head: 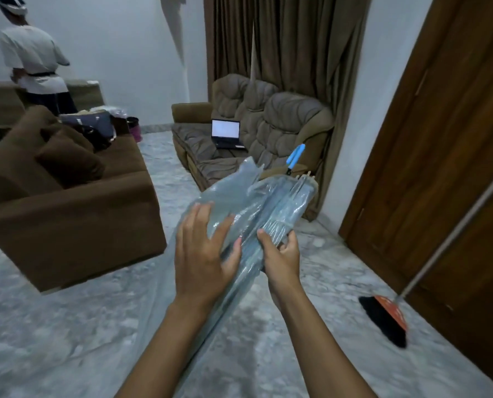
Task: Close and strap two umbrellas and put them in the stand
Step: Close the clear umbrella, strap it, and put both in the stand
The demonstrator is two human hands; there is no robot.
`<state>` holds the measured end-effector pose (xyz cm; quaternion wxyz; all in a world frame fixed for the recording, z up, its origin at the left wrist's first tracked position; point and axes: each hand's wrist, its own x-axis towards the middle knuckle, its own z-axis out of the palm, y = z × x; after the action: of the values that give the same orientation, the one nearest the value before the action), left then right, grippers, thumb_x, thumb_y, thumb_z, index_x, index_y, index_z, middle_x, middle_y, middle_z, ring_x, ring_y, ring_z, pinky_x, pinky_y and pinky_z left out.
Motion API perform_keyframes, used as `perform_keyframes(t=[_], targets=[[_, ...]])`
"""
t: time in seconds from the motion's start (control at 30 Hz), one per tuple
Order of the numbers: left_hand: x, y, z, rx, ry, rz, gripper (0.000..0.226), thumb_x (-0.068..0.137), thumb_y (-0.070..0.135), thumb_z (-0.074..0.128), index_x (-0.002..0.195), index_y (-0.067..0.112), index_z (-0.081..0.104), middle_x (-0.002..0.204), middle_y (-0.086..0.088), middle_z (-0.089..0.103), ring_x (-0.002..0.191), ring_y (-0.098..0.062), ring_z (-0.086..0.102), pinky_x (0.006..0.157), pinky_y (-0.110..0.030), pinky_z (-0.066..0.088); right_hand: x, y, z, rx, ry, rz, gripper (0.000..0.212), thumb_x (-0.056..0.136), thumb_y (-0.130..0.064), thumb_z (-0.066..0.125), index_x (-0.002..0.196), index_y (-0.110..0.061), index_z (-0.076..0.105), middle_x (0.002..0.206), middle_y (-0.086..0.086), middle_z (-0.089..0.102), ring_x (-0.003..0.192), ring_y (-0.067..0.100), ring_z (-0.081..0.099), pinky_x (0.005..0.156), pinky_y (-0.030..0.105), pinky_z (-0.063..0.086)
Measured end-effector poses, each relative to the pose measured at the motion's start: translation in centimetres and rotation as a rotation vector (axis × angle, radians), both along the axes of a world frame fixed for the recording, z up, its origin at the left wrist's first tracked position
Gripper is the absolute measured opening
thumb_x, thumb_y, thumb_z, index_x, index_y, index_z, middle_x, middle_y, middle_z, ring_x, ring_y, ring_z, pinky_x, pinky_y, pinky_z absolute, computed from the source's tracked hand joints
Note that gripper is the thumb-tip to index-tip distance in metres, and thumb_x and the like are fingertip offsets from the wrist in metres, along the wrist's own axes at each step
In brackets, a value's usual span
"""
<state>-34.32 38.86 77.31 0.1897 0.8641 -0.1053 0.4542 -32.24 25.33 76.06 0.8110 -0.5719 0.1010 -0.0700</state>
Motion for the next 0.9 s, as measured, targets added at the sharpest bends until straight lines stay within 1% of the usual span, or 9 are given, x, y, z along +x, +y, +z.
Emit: perform_keyframes(t=[0.13, 0.2, 0.27, 0.33, 0.4, 0.53, 0.7, 0.8, 0.9], targets=[[0.7, -1.8, 0.3, -0.293, 0.422, 0.029, 0.075, 0.074, 0.055, 0.06, 0.142, 0.029, 0.042, 0.158, -0.011, 0.018, 0.148, -0.034, 0.005, 0.117, -0.049, 0.014, -1.0, -1.6, 0.3, -0.022, -0.073, -0.008, 0.041, 0.091, -0.016, 0.07, 0.128, -0.025, 0.055, 0.112, 0.003, 0.074, 0.1, 0.018, 0.073, 0.091, 0.045, 0.058], [1.3, -2.7, 0.5, -0.472, 0.594, -0.136, 0.081, 0.073, 0.058, 0.058, 0.145, 0.033, 0.03, 0.157, -0.006, 0.021, 0.146, -0.027, 0.018, 0.117, -0.043, 0.022, -1.2, -2.3, 0.7, -0.039, -0.097, -0.017, 0.04, 0.091, -0.015, 0.069, 0.128, -0.023, 0.055, 0.114, 0.004, 0.073, 0.102, 0.017, 0.072, 0.091, 0.041, 0.058], [1.8, -3.7, 0.9, -0.615, 0.701, -0.373, 0.076, 0.079, 0.054, 0.063, 0.143, 0.037, 0.028, 0.145, 0.001, 0.042, 0.133, -0.017, 0.044, 0.107, -0.034, 0.039, -1.1, -3.4, 0.9, -0.073, -0.119, -0.014, 0.037, 0.092, -0.017, 0.069, 0.126, -0.024, 0.056, 0.113, 0.002, 0.074, 0.104, 0.017, 0.071, 0.09, 0.037, 0.058], [2.3, -4.8, 1.1, -0.643, 0.796, -0.552, 0.072, 0.081, 0.051, 0.069, 0.14, 0.041, 0.028, 0.137, 0.01, 0.051, 0.123, -0.008, 0.054, 0.099, -0.025, 0.043, -1.2, -4.7, 1.4, -0.088, -0.14, -0.026, 0.034, 0.092, -0.019, 0.069, 0.123, -0.027, 0.058, 0.113, -0.001, 0.074, 0.106, 0.016, 0.07, 0.09, 0.036, 0.057], [2.9, -6.0, 1.2, -0.564, 0.865, -0.652, 0.086, 0.072, 0.057, 0.074, 0.14, 0.044, 0.024, 0.139, 0.015, 0.049, 0.124, -0.002, 0.052, 0.101, -0.026, 0.043, -1.2, -6.3, 1.6, -0.092, -0.152, -0.042, 0.036, 0.091, -0.02, 0.071, 0.123, -0.028, 0.058, 0.115, -0.003, 0.073, 0.108, 0.013, 0.07, 0.091, 0.035, 0.057], [4.2, -9.1, 1.5, -0.442, 0.933, -0.799, 0.103, 0.063, 0.042, 0.088, 0.142, 0.037, 0.022, 0.138, 0.015, 0.048, 0.121, 0.005, 0.053, 0.103, -0.029, 0.047, -1.4, -9.9, 1.9, -0.108, -0.156, -0.042, 0.035, 0.092, -0.019, 0.068, 0.123, -0.03, 0.057, 0.116, -0.005, 0.073, 0.107, 0.01, 0.07, 0.087, 0.031, 0.058], [5.4, -15.8, 1.3, -0.317, 0.929, -0.785, 0.128, 0.046, 0.052, 0.091, 0.143, 0.039, 0.009, 0.139, 0.01, 0.045, 0.125, -0.005, 0.051, 0.102, -0.036, 0.049, -1.4, -15.5, 2.2, -0.119, -0.16, -0.058, 0.035, 0.095, -0.01, 0.063, 0.125, -0.026, 0.055, 0.115, -0.005, 0.073, 0.105, 0.009, 0.07, 0.086, 0.026, 0.057], [5.3, -20.9, 1.8, -0.375, 0.879, -0.808, 0.116, 0.052, 0.039, 0.091, 0.14, 0.038, 0.015, 0.129, 0.016, 0.052, 0.114, 0.002, 0.057, 0.092, -0.024, 0.051, -1.3, -19.7, 2.7, -0.146, -0.175, -0.081, 0.038, 0.094, -0.008, 0.064, 0.128, -0.021, 0.055, 0.117, -0.002, 0.072, 0.106, 0.009, 0.07, 0.087, 0.025, 0.057], [5.2, -26.0, 2.0, -0.47, 0.819, -0.846, 0.094, 0.067, 0.017, 0.085, 0.137, 0.036, 0.025, 0.117, 0.023, 0.055, 0.102, 0.007, 0.061, 0.078, -0.016, 0.053, -1.3, -24.8, 3.5, -0.195, -0.189, -0.093, 0.031, 0.092, -0.009, 0.067, 0.122, -0.015, 0.059, 0.114, 0.004, 0.072, 0.106, 0.014, 0.07, 0.086, 0.025, 0.057]])
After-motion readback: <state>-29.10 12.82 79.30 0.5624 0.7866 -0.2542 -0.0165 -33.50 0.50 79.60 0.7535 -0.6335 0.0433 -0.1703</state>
